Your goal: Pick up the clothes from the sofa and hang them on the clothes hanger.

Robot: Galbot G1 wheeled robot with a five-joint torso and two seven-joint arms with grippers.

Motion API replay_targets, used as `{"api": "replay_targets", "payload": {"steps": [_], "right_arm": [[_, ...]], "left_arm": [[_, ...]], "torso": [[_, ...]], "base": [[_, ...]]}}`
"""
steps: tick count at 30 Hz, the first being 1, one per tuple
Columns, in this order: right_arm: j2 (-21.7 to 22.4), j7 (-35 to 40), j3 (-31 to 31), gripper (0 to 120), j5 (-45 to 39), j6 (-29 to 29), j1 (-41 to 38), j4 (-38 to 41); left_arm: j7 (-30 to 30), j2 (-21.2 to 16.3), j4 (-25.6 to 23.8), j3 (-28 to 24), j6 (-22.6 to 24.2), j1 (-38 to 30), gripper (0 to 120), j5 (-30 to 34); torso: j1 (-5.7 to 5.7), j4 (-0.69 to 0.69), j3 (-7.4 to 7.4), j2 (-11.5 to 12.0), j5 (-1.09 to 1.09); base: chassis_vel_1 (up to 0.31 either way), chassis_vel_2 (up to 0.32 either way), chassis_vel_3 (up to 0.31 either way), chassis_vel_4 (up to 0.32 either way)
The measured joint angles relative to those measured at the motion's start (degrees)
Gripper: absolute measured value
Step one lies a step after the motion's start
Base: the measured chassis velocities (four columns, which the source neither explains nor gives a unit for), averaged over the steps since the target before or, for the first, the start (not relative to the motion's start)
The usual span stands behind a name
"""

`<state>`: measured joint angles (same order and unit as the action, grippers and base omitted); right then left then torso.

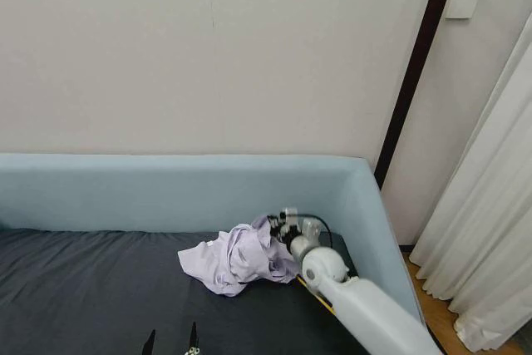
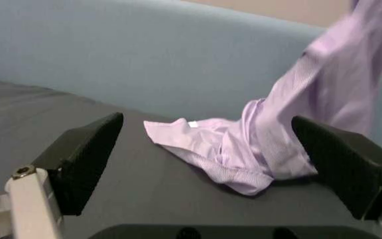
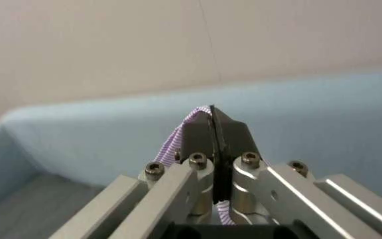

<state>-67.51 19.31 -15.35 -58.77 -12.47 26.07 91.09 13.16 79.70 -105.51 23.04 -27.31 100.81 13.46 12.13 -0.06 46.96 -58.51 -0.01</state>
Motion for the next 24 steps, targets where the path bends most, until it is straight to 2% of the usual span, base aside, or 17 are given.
{"api": "replay_targets", "payload": {"steps": [3,6,7,8,11,13,14,15,16,20,23,24], "right_arm": [[2.2,4.6,-0.2,0,-5.1,-1.8,-8.0,7.2],[3.2,6.7,-0.8,0,-8.3,-2.4,-13.1,9.1],[4.1,7.7,-1.1,0,-11.5,-2.9,-18.0,10.4],[4.1,7.7,-1.1,0,-11.5,-2.9,-18.0,10.4],[5.3,8.7,-2.4,0,-19.5,-3.8,-29.5,11.3],[5.3,8.7,-2.4,0,-19.5,-3.8,-29.5,11.3],[5.4,8.6,-3.3,0,-21.0,-3.9,-32.7,11.0],[4.7,7.1,-7.4,0,-23.3,-3.6,-41.0,7.6],[2.4,5.6,-8.9,0,-25.2,-3.3,-45.2,7.3],[3.3,4.5,-9.0,0,-26.7,-3.3,-45.5,11.6],[9.7,3.2,-8.4,0,-26.8,-3.3,-39.3,19.0],[13.1,2.3,-7.5,0,-26.0,-3.3,-35.1,21.3]], "left_arm": [[0.1,-0.1,-0.3,0.0,0.0,-0.5,100,0.2],[0.2,-0.1,-0.6,0.0,0.0,-0.6,100,0.4],[0.3,-0.1,-0.8,0.0,0.0,-0.7,100,0.5],[0.3,-0.1,-0.8,0.0,0.0,-0.7,100,0.5],[0.6,-0.1,-1.3,0.1,0.0,-0.7,100,1.1],[0.6,-0.1,-1.3,0.1,0.0,-0.7,100,1.1],[0.8,0.0,-1.3,0.1,-0.1,-0.7,100,1.2],[1.4,0.3,-1.3,0.5,-0.7,-0.8,100,1.7],[2.1,0.8,-1.3,1.6,-1.2,-0.7,100,2.8],[2.8,0.8,-1.2,2.4,-1.3,-0.6,100,3.5],[2.9,0.1,-1.3,2.8,-1.3,-0.2,100,3.6],[2.9,-0.2,-1.5,2.9,-1.3,0.0,100,3.6]], "torso": [[0.0,0.0,0.0,0.0,0.0],[0.0,0.01,0.01,0.0,0.0],[0.0,0.01,0.0,0.0,-0.01],[0.0,0.01,0.0,0.0,-0.01],[0.0,-0.01,0.0,0.0,-0.01],[0.0,-0.01,0.0,0.0,-0.01],[0.0,-0.01,-0.01,0.0,-0.02],[0.0,-0.01,0.0,0.0,0.0],[0.01,0.02,0.01,0.0,-0.01],[0.0,0.04,0.0,0.0,-0.04],[0.0,0.02,0.0,0.0,0.0],[0.0,-0.01,0.0,0.0,0.02]], "base": [[0.0,0.0,0.0,0.0],[0.0,0.0,0.0,0.0],[0.0,0.0,0.0,0.0],[0.0,0.0,0.0,0.0],[0.0,0.0,0.0,0.0],[0.0,0.0,0.0,0.0],[0.0,0.0,0.0,0.0],[0.0,0.0,0.0,0.0],[0.0,0.0,0.0,0.0],[0.0,0.0,0.0,0.0],[0.0,0.0,0.0,0.0],[0.0,0.0,0.0,0.0]]}}
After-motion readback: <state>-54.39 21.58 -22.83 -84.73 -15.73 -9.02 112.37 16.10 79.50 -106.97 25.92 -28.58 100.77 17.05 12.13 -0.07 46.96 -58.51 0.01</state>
